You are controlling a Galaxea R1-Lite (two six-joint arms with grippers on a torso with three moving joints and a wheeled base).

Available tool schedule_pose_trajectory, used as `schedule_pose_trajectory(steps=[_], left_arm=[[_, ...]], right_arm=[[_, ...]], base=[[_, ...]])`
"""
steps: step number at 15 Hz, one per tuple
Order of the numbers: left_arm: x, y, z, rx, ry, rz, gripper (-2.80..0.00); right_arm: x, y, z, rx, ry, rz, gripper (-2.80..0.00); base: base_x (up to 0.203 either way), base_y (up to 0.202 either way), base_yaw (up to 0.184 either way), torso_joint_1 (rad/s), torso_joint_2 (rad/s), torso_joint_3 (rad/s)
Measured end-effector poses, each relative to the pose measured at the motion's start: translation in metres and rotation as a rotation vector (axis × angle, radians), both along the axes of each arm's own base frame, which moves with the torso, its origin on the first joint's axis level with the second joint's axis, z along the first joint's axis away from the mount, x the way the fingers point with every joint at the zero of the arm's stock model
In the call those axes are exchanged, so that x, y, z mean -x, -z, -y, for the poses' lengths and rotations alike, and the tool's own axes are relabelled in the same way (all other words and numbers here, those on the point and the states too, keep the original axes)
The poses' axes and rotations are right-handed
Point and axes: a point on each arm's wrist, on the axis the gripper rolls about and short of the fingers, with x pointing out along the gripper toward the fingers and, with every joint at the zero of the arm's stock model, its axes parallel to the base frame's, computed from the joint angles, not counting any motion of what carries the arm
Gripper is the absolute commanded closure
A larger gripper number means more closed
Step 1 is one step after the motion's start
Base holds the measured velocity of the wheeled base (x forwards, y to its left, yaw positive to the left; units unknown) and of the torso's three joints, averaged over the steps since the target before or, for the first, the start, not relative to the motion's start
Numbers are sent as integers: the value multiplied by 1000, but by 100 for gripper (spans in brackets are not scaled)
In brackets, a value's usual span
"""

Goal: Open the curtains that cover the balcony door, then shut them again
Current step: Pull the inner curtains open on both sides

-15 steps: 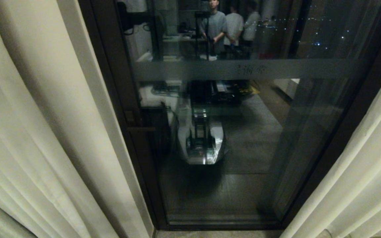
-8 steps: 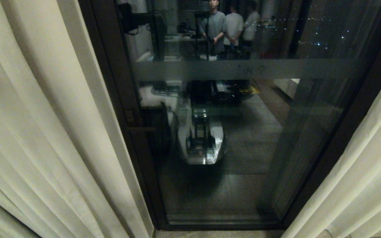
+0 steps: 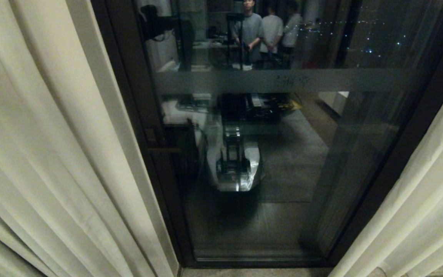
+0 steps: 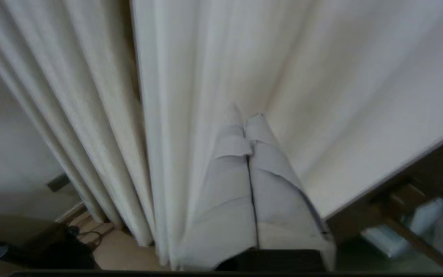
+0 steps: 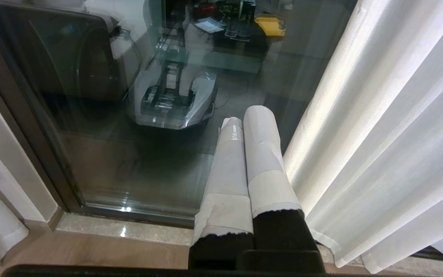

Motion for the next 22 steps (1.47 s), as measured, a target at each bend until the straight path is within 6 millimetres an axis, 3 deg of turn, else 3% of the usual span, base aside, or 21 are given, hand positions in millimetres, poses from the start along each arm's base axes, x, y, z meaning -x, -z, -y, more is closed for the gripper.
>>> schedule_pose_trajectory(steps=[4,8,22], left_arm=[[11,12,10,-15,157,-41,0],[31,39,28,-53,344,-83,0],[150,167,75,-285,766,-13,0]], right_arm=[[0,0,0,0,0,0,0],[0,0,0,0,0,0,0],[0,0,0,0,0,-1,0]], base=[[0,0,0,0,0,0],[0,0,0,0,0,0],[0,0,0,0,0,0]])
